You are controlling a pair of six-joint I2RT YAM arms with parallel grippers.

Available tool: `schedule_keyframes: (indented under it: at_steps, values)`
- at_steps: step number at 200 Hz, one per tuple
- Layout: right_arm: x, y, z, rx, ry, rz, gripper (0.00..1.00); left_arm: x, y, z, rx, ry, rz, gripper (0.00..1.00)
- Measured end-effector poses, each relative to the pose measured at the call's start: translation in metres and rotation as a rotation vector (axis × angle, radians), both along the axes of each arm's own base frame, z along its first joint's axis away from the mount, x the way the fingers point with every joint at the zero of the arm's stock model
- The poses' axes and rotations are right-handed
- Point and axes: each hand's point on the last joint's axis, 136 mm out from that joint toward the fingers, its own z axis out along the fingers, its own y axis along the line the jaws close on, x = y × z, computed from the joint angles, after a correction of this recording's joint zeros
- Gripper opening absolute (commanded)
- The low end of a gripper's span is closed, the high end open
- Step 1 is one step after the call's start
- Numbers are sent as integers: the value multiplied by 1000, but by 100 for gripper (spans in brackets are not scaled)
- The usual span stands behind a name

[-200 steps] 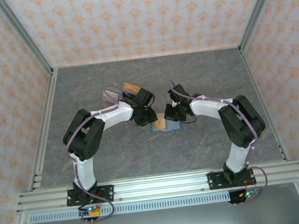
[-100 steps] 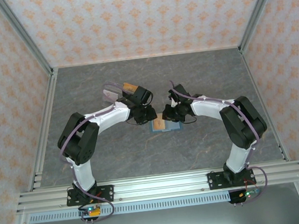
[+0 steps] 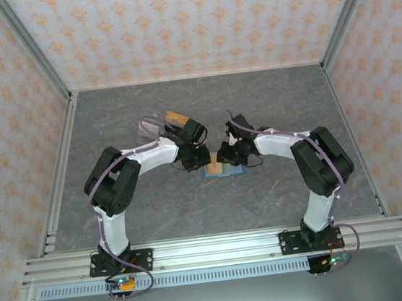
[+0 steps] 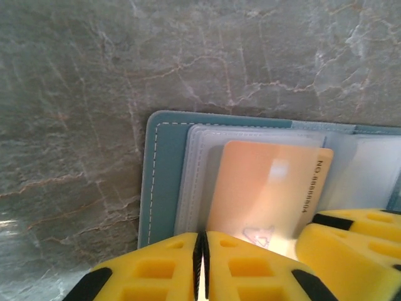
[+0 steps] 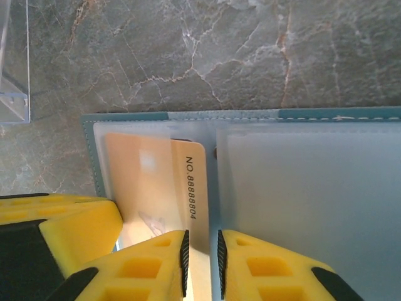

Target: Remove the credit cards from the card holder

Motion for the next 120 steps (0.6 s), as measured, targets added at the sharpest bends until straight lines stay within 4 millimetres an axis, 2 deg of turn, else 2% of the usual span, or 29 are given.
schedule_keyframes:
  at_steps: [65,97,120]
  values:
    - [0,2,-1,6,5,3,20,0,0,0,0,0,3,10]
    - [1,1,-2,9,8,-2,10,0,0,0,1,-1,4,12]
    - [2,0,-2,10,8,-7,4,0,1,0,7,0,5,19]
